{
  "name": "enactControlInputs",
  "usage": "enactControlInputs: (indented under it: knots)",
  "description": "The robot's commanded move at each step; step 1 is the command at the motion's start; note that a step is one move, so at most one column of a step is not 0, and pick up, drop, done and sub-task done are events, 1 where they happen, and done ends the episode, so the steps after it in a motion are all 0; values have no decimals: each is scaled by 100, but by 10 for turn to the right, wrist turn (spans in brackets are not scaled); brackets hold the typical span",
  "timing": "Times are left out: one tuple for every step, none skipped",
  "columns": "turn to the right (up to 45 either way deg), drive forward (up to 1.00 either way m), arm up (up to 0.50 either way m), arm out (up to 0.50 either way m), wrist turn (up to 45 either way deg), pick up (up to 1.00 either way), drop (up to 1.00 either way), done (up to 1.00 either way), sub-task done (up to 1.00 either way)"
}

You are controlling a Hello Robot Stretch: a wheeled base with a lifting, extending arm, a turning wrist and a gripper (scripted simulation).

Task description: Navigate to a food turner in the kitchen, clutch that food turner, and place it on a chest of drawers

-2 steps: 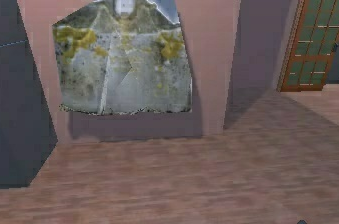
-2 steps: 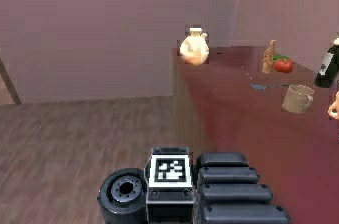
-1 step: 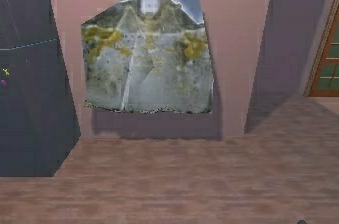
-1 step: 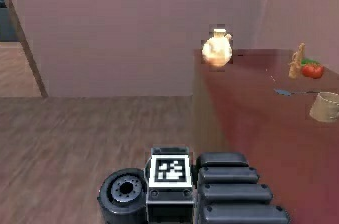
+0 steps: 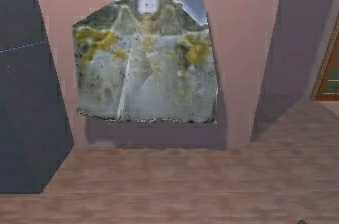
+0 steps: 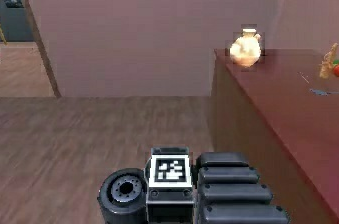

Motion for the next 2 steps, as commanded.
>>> enactControlInputs:
  knots:
    - [-450,0,0,0,0,0,0,0,0]
    - [-360,0,0,0,0,0,0,0,0]
